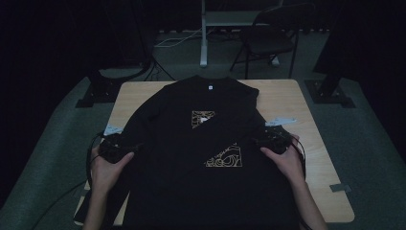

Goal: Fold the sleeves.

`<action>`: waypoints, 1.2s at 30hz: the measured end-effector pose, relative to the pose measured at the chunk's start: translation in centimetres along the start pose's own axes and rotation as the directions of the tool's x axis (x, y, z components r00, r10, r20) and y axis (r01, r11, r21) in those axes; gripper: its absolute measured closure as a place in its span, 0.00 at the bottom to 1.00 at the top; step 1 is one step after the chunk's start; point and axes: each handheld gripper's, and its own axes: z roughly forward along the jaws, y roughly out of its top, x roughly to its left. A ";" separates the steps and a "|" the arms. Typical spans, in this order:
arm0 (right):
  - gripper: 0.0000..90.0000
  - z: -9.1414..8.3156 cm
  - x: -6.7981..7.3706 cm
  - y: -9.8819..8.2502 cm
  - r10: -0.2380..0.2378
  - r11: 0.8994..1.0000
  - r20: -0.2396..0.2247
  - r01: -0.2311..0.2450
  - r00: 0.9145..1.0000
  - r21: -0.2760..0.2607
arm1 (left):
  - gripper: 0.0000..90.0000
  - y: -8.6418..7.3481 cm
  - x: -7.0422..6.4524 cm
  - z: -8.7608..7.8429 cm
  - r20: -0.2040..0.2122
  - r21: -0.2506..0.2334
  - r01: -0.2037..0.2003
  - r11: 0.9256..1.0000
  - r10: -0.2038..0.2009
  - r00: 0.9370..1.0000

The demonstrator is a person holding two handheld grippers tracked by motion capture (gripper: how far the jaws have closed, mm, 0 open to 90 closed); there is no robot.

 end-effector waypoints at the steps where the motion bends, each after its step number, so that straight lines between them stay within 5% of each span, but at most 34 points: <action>1: 0.28 0.0 0.0 0.0 0.002 1.000 -0.001 -0.002 1.000 0.000 | 0.18 -0.1 0.2 0.0 -0.001 0.004 0.004 1.000 -0.004 1.000; 21: 0.27 0.0 -0.1 0.0 0.009 1.000 -0.003 -0.009 1.000 0.000 | 0.18 -2.2 2.9 -0.1 -0.061 0.027 0.061 0.998 -0.059 0.996; 36: 0.27 0.0 -0.1 0.0 0.009 1.000 -0.004 -0.009 1.000 0.000 | 0.19 -2.4 3.1 0.0 -0.103 0.019 0.042 0.999 -0.040 0.994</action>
